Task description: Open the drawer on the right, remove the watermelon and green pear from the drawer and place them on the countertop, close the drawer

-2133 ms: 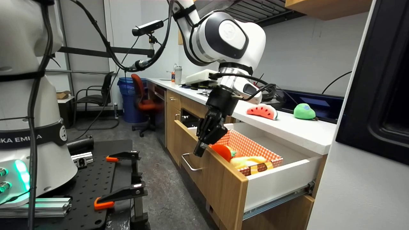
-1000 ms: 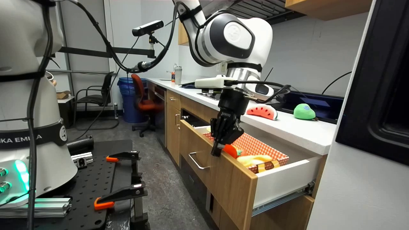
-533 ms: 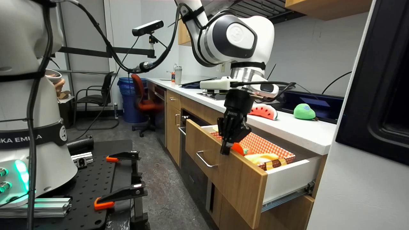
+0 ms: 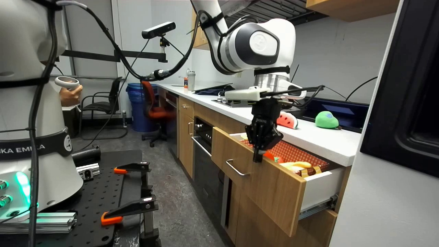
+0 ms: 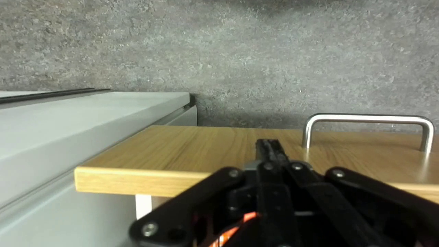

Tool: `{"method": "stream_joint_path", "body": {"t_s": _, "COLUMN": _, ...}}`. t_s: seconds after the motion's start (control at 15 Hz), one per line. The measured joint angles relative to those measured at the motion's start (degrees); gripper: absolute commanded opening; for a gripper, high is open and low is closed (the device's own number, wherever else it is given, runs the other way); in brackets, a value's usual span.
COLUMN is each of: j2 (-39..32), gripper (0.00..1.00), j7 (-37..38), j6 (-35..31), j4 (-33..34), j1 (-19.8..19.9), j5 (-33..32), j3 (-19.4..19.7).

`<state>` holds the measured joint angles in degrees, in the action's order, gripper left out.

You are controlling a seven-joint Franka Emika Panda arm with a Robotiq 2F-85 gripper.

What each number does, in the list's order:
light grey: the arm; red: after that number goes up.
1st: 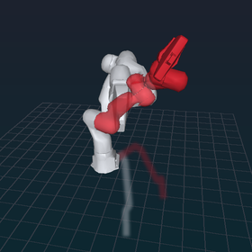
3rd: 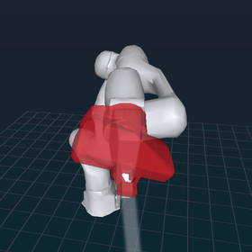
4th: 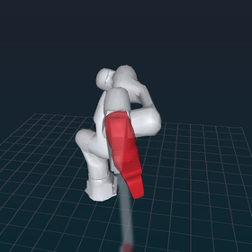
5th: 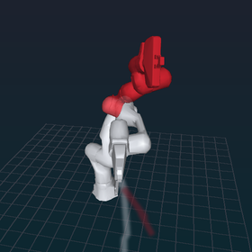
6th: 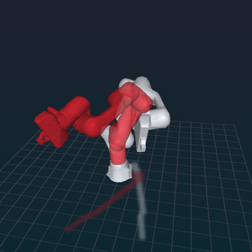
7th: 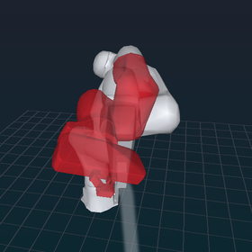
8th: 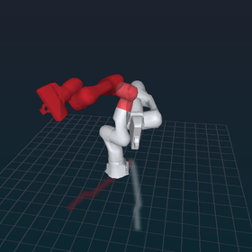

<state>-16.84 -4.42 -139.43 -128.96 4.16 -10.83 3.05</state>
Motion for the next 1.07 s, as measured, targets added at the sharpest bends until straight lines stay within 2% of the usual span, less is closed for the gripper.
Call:
{"method": "stream_joint_path", "body": {"t_s": 0.67, "j2": -6.4, "gripper": 0.00, "j7": 0.2, "j6": -5.8, "j4": 7.7, "j1": -3.0, "j5": -0.2, "j3": -0.4}}
{"method": "stream_joint_path", "body": {"t_s": 1.07, "j2": -7.5, "gripper": 0.00, "j7": 0.2, "j6": -9.0, "j4": 10.1, "j1": -3.3, "j5": -0.3, "j3": -0.4}}
